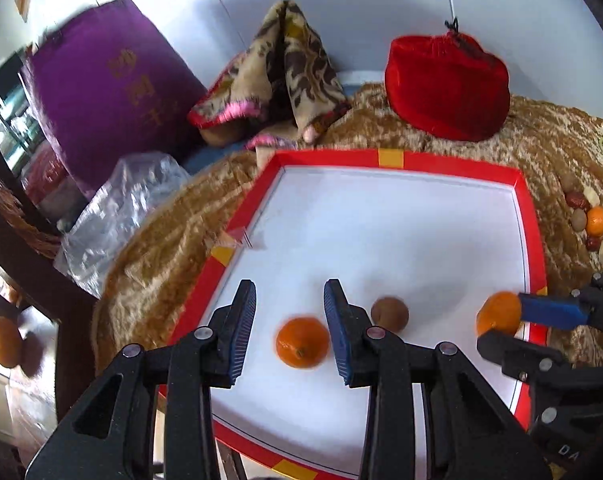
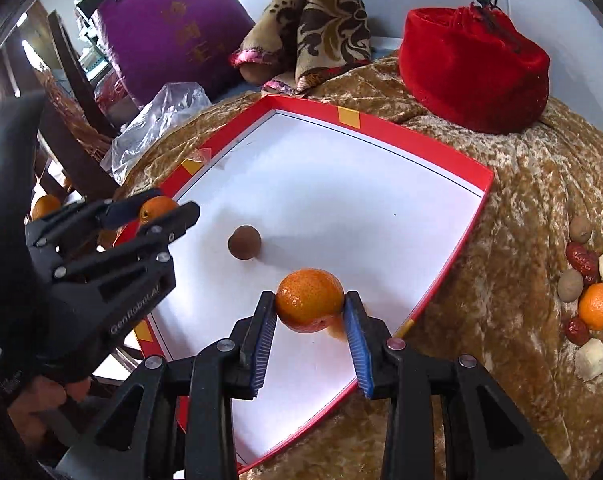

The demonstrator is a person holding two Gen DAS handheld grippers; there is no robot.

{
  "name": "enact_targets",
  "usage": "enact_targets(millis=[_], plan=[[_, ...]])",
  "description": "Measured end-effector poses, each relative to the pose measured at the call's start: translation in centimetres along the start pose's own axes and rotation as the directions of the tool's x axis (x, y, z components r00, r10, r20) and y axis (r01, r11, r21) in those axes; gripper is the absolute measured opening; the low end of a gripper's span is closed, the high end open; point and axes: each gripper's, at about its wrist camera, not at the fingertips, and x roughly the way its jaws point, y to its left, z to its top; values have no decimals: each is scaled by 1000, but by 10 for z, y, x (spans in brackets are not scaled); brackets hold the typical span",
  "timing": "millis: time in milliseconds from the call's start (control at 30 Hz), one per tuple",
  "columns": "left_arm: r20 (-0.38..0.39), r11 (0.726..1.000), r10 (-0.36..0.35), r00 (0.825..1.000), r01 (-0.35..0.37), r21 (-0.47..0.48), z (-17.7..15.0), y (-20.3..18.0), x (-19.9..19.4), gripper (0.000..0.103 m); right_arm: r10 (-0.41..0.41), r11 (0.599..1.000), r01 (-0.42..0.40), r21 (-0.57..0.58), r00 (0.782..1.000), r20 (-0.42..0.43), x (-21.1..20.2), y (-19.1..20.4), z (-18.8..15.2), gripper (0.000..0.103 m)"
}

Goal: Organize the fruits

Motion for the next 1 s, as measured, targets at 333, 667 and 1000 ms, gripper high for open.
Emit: enact_targets(millis=[333,667,1000], plan=[[334,998,45,941,-30,-48,35,-28,-80,86,-24,994,9,107,990,142,-72,-46,0,43],[478,963,-224,849,269,-27,50,-96,-153,103,-131,952,42,303,951,281,-161,-139,-27,47],[460,954,-287,841,296,53,54,-174,-179,103,-297,870,106,482,893,339,-221,-219,-67,47]])
